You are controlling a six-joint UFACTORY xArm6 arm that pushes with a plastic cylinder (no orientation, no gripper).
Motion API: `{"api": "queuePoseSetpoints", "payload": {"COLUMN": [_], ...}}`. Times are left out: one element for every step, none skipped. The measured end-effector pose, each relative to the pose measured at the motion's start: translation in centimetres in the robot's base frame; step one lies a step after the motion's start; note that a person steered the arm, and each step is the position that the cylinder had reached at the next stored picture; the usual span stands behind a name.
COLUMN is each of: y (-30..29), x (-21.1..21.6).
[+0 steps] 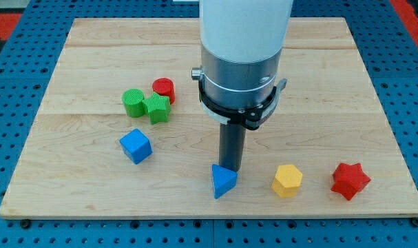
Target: Move the blue cube to the left of the blue triangle
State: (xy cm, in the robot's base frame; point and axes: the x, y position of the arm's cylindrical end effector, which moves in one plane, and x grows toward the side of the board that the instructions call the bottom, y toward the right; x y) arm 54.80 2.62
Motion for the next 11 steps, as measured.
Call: {"api": "queuePoseSetpoints", "payload": {"y": [-1.6,-7.5,-14.1,-19.0,-20.2,-19.8,-18.1,-17.2,-15.1,-14.7,-14.4], "x": [-4.0,-5.4,-5.6,-5.3,-5.1,-3.3,-1.6,0.1,0.8,1.3,-1.7]}}
